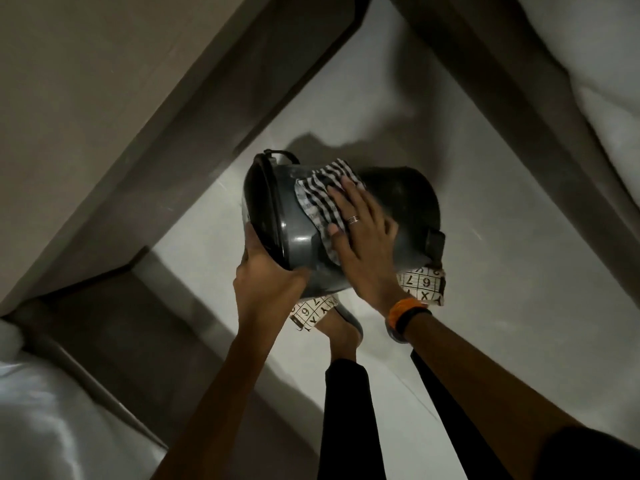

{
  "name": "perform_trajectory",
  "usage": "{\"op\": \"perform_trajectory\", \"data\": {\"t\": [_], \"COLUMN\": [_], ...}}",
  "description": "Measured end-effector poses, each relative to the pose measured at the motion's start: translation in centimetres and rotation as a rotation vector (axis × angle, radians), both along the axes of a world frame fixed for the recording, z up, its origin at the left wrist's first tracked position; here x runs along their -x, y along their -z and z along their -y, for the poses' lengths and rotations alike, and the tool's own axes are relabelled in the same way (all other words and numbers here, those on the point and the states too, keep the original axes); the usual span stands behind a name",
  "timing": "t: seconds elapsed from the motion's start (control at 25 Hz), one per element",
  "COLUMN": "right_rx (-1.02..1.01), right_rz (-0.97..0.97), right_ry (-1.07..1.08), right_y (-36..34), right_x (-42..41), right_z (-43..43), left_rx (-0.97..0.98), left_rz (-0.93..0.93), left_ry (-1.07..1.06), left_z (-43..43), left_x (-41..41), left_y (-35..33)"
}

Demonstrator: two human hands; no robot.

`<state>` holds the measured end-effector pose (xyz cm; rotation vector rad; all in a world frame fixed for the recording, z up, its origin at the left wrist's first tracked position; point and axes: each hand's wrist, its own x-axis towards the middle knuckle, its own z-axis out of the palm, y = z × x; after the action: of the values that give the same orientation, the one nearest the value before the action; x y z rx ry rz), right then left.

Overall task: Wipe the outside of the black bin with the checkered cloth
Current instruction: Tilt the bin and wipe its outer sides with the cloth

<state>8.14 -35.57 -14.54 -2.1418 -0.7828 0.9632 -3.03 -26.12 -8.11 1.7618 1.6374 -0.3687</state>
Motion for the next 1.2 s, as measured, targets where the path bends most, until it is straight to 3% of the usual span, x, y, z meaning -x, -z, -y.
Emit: {"op": "perform_trajectory", "data": {"t": [0.08, 0.2, 0.4, 0.48, 0.6, 0.72, 0.8, 0.88, 0.96, 1.12, 1.2], "right_rx": [0.109, 0.238, -0.033, 0.096, 0.409, 0.278, 0.052, -0.150, -0.199, -0.127, -0.011], "right_rz": [0.141, 0.149, 0.145, 0.100, -0.304, -0.551, -0.556, -0.487, -0.419, -0.366, -0.342], "right_ry": [-0.102, -0.061, -0.342, -0.204, 0.172, 0.519, 0.533, 0.342, 0.238, 0.667, 0.734], "right_y": [1.6, 3.0, 1.0, 2.8, 5.4, 3.2, -0.4, -2.7, -2.0, 0.2, 1.8], "right_x": [-1.4, -4.1, -0.7, -2.6, -5.0, -0.2, 4.3, 6.0, 4.6, 0.5, -0.5], "right_z": [-1.7, -4.1, -4.0, -1.7, 2.3, 3.5, 3.4, 3.5, 2.7, 0.3, 0.5], "left_rx": [0.032, 0.041, -0.018, -0.040, -0.064, -0.084, -0.113, -0.130, -0.150, -0.242, -0.259], "left_rz": [0.018, 0.050, 0.004, -0.028, -0.066, -0.071, -0.069, -0.037, -0.009, 0.131, 0.194], "left_ry": [-0.088, -0.146, -0.092, -0.029, 0.080, 0.161, 0.173, 0.170, 0.176, 0.125, 0.081], "left_z": [-0.3, -1.0, -2.3, -2.3, -1.0, 0.4, 0.0, -1.4, -3.2, -2.7, -0.3], "left_x": [0.3, 0.3, -1.0, -1.1, -1.3, -1.3, -1.5, -2.2, -3.6, -4.8, -3.7], "left_y": [0.4, 0.5, -0.7, -1.2, -1.7, -1.8, -1.8, -1.6, -1.6, -2.9, -3.6]}}
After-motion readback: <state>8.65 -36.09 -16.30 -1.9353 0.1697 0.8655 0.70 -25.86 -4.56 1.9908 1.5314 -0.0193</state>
